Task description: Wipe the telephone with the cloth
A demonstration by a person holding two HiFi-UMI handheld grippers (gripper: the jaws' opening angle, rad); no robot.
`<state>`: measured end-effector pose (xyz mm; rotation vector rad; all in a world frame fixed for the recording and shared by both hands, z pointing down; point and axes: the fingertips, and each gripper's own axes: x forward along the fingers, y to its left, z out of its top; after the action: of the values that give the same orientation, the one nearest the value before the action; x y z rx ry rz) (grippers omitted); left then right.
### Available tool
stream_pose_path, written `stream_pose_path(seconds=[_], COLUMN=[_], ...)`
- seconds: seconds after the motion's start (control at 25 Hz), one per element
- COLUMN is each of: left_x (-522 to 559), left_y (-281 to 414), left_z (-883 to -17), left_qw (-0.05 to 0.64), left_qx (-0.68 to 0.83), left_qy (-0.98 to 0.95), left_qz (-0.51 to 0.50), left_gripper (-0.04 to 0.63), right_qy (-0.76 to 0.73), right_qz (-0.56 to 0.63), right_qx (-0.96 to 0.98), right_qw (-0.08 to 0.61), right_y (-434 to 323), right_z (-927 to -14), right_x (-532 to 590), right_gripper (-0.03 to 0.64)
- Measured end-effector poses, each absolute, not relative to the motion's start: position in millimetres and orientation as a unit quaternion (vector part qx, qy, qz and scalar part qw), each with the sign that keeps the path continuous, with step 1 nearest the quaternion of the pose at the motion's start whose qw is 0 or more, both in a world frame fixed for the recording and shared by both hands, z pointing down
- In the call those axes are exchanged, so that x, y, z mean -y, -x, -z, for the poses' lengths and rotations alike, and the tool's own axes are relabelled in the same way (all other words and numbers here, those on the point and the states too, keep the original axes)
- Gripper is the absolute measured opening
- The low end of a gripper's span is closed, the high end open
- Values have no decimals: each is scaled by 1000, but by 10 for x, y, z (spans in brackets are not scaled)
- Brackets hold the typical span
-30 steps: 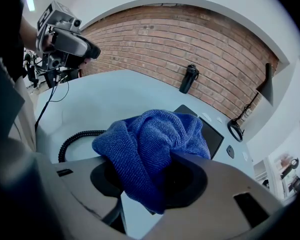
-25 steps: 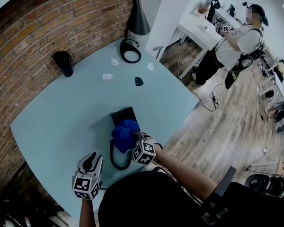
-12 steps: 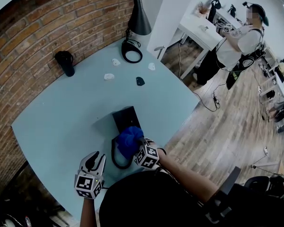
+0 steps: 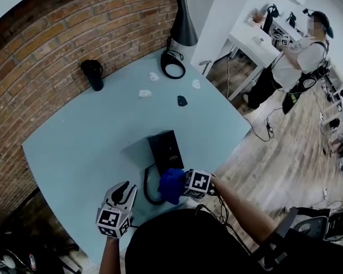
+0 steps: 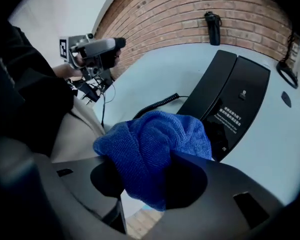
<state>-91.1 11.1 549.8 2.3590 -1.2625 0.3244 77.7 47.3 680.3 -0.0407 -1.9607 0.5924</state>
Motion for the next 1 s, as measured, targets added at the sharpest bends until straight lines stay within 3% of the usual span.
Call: stream_pose_path(seconds=[0.2, 0.6, 1.0], left_x=[-122, -167, -132], left_y=[972, 1009, 1084], left_z=[-5522, -5539, -5578], left_qw=[223, 229, 232], left_qx=[463, 468, 470], left_qy=[-850, -844, -841], left_qz=[-117, -126, -133], left_gripper=[132, 132, 132], right_qy=[21, -265, -308], right_qz=[-207, 37, -25], right_qx=[846, 881, 862], right_qw=[491, 391, 402], right_y=[-673, -337, -475], right_z=[-6249, -5630, -6242], right_x=[134, 1735, 1715], right_gripper=[179, 179, 179])
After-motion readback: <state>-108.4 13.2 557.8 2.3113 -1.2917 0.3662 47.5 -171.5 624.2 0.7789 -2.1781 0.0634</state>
